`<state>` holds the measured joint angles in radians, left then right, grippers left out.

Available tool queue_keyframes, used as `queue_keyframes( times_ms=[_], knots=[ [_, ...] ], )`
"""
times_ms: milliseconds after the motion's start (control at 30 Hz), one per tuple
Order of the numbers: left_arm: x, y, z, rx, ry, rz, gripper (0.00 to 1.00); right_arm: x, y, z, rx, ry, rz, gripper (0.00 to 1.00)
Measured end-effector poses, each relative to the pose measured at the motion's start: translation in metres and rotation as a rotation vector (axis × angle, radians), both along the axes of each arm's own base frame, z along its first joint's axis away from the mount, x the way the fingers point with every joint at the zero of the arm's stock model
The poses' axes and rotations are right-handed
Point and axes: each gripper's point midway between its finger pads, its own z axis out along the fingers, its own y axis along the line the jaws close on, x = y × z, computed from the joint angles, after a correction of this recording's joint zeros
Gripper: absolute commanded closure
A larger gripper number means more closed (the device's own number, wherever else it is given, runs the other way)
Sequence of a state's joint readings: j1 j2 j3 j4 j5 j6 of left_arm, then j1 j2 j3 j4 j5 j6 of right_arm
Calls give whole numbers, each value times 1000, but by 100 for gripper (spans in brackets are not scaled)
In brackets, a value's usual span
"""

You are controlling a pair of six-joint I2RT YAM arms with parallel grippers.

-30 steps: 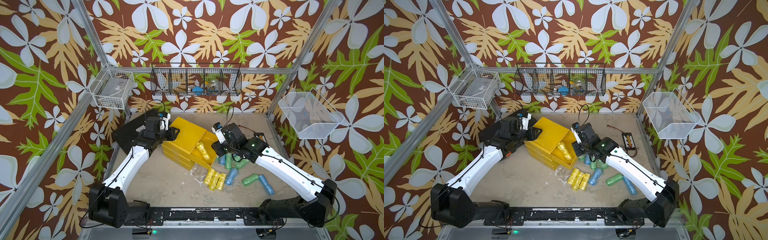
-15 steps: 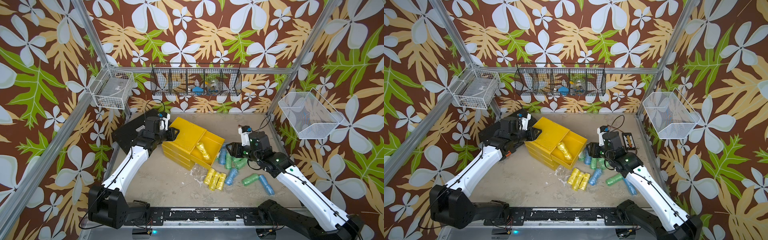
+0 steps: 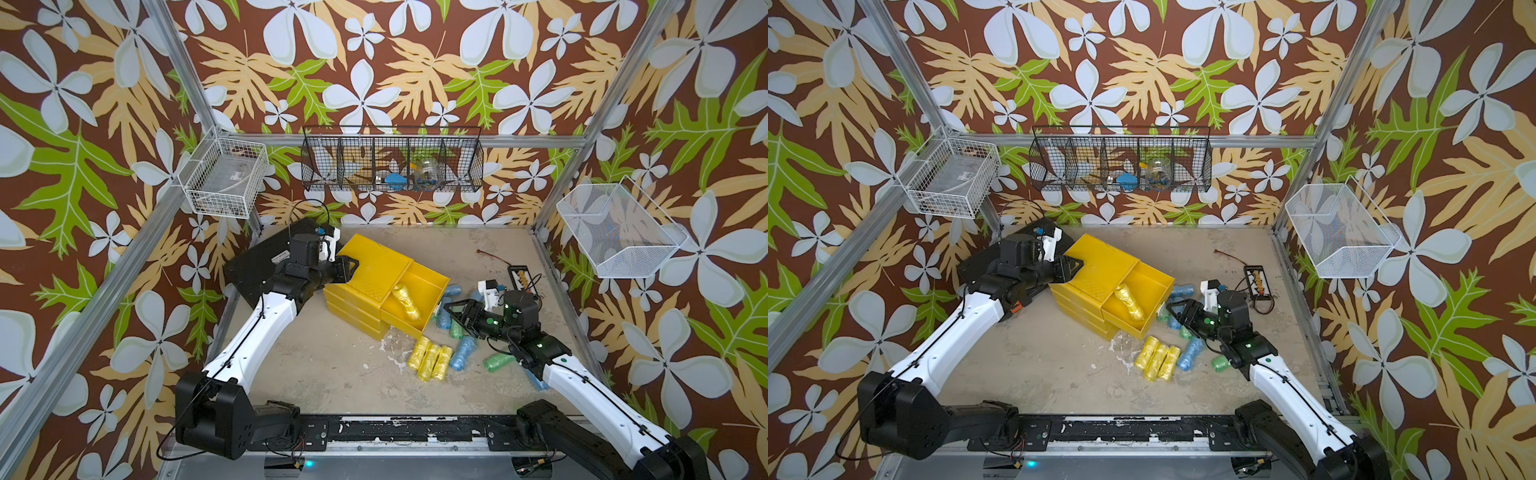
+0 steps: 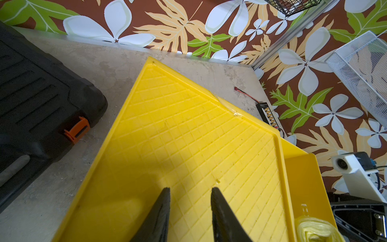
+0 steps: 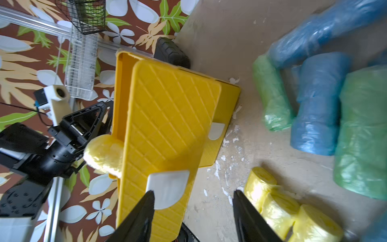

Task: Sort the rolls of trash bags by color and place them into the drawer
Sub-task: Open the drawer in the storage box.

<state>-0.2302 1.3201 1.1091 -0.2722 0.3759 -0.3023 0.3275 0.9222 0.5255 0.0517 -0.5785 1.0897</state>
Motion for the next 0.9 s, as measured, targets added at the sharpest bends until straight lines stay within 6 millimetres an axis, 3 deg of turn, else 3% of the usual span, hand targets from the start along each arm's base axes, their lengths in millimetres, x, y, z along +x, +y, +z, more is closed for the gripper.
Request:
queue_keyframes(
  times_ms=[200, 400, 767, 833, 900],
  knots=[
    [0, 0, 0, 0, 1, 0, 64, -6, -1, 9, 114, -14, -8, 34],
    [0, 0, -1, 0, 0, 0, 64, 2, 2, 34, 119, -80, 9, 30],
    [1, -1, -1, -2, -2, -2, 64, 10, 8, 27, 108, -48, 34, 15],
    [1, -1, -1, -2, -2, -2, 64, 12, 10, 23, 108, -37, 40, 1],
    [1, -1, -1, -2, -2, -2, 64, 15, 12, 17, 109, -21, 45, 0]
  ],
)
